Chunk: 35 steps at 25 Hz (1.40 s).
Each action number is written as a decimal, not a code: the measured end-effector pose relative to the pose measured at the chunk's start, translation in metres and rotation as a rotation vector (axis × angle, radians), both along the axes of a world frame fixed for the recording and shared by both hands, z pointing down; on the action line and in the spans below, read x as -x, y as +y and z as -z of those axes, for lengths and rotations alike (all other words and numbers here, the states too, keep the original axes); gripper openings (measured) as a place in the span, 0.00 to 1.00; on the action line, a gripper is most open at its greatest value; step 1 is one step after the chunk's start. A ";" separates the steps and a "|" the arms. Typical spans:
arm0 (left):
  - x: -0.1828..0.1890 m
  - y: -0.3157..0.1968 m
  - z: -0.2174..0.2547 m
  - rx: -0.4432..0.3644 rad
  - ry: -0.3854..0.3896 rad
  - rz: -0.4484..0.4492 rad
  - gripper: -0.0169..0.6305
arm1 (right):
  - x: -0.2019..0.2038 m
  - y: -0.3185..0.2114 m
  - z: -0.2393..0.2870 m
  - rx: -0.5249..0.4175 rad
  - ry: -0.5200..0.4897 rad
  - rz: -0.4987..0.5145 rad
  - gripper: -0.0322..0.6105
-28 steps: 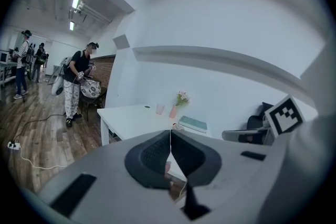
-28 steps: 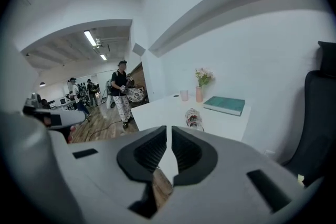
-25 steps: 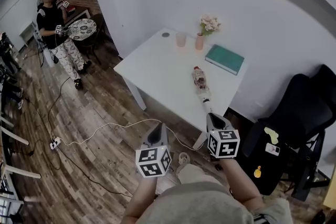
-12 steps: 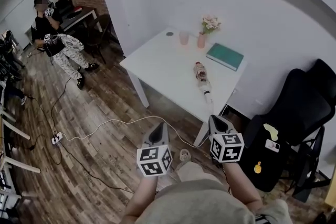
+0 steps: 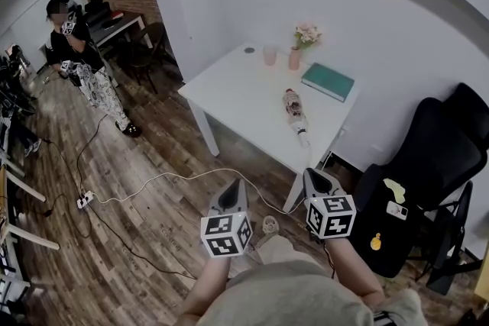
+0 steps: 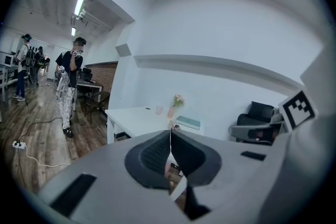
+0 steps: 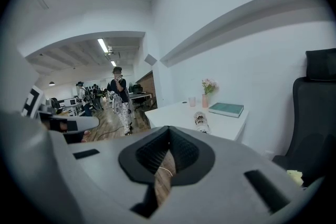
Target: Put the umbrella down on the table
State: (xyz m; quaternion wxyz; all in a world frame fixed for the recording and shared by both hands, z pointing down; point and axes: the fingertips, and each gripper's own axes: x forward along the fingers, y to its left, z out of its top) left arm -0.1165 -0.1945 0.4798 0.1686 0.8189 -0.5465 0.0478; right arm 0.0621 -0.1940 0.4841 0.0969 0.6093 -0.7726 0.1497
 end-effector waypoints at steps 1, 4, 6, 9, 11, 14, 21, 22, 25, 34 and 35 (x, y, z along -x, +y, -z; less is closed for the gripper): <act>-0.001 0.000 0.000 0.000 0.000 -0.002 0.04 | 0.000 0.001 0.001 -0.001 -0.002 -0.002 0.05; -0.002 0.002 0.002 -0.006 0.004 -0.007 0.04 | -0.001 0.002 0.003 -0.006 -0.009 -0.010 0.05; -0.001 0.002 0.005 -0.013 0.006 -0.007 0.04 | 0.000 0.003 0.005 -0.010 -0.012 -0.013 0.05; -0.001 0.002 0.008 -0.019 0.008 -0.008 0.04 | 0.001 0.004 0.007 -0.012 -0.018 -0.014 0.05; -0.001 0.002 0.009 -0.019 0.009 -0.009 0.04 | 0.002 0.005 0.007 -0.009 -0.034 -0.010 0.05; -0.003 0.003 0.007 -0.015 0.007 -0.011 0.04 | 0.001 0.005 0.006 -0.009 -0.044 -0.009 0.05; -0.002 0.002 0.005 -0.010 0.004 -0.012 0.04 | 0.000 0.005 0.008 -0.020 -0.015 -0.016 0.05; -0.003 0.001 0.005 -0.009 0.003 -0.012 0.04 | 0.000 0.005 0.008 -0.022 -0.016 -0.017 0.05; -0.003 0.001 0.003 -0.006 0.001 -0.012 0.04 | 0.001 0.005 0.008 -0.025 -0.019 -0.017 0.05; 0.000 0.001 0.000 0.002 0.002 -0.011 0.04 | 0.005 0.006 0.011 -0.036 -0.017 -0.013 0.05; 0.000 0.001 -0.001 0.001 0.002 -0.011 0.04 | 0.005 0.006 0.011 -0.039 -0.017 -0.012 0.05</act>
